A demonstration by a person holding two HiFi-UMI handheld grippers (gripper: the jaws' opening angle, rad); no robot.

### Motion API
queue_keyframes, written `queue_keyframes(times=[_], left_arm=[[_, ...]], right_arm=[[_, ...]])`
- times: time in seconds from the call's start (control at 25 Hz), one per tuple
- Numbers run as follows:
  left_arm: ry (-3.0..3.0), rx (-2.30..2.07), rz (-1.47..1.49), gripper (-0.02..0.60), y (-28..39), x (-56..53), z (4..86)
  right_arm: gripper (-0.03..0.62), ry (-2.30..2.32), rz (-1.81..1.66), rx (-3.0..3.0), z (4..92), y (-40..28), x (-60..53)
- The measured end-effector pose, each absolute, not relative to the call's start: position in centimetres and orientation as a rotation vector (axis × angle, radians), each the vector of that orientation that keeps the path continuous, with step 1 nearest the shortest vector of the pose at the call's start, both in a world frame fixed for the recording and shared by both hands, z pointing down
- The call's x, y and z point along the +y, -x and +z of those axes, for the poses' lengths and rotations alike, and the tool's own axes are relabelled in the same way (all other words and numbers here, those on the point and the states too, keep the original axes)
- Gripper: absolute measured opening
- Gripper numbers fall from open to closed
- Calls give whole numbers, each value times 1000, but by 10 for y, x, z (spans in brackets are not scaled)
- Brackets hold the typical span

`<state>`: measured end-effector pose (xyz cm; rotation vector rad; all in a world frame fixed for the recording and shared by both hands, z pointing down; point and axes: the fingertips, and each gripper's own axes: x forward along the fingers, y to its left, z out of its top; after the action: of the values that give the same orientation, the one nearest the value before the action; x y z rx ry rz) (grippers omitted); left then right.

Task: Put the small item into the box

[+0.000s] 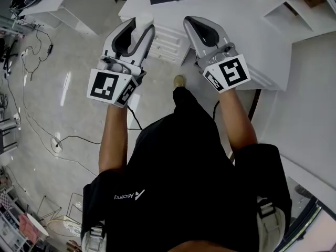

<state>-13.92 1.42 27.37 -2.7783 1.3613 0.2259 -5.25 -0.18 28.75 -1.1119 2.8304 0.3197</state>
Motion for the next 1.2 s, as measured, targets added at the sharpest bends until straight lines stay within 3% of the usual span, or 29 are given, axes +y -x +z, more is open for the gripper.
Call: queue_keyframes(times=[0.56, 1.2], left_arm=[[2790, 1462, -48, 161, 78, -213, 303], [2904, 1508, -629, 163, 71, -338, 393]], right_arm=[[0, 966, 203, 2923, 305, -2, -210], [0, 966, 115, 3030, 343, 2, -301]])
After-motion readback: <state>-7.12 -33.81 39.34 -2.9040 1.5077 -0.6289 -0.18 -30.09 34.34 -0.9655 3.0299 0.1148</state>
